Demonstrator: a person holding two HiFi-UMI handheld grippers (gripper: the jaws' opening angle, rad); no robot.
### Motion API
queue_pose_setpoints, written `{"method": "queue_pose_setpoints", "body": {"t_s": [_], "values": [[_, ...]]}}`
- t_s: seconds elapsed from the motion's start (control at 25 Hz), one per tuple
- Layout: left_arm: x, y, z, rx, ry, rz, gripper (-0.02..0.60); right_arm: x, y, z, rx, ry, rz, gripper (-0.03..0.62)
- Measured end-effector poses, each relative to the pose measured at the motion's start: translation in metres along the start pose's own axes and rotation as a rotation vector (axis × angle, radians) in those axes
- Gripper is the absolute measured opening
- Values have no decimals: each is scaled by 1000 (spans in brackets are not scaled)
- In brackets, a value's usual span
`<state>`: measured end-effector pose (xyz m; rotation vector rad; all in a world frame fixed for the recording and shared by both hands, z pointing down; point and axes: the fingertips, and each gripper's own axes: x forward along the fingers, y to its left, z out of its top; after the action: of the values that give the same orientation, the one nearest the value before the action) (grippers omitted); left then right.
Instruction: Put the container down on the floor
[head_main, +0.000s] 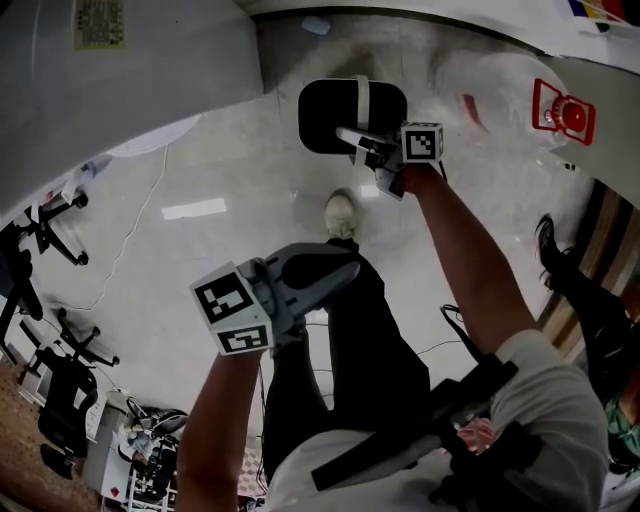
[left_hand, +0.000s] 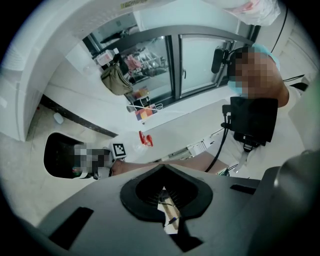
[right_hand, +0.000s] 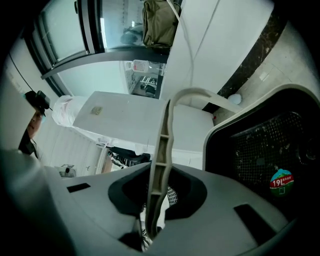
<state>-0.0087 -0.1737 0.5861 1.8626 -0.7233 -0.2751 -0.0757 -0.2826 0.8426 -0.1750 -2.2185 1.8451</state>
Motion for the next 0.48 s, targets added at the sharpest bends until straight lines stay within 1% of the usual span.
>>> {"method": "queue_pose_setpoints", "body": {"t_s": [0.08,0.24,0.28,0.4,0.48], "values": [[-6,2,-1,-3,-4,-2,9,5,-4,0,-24,-3,-22,28],[-18,6,-4,-6,-3,-2,9,18,-7,-8,3,0,-21,80],[-18,6,-5,-7,-3,-2,9,17,-8,-9,5,4,-28,107],[-18,6,-5,-11,-5,-2,9,14,-10,-11,13,15,-32,154],[-19,6,-6,-16,-5,-3,9,14,-7,-12,20,15,-18,165]]}}
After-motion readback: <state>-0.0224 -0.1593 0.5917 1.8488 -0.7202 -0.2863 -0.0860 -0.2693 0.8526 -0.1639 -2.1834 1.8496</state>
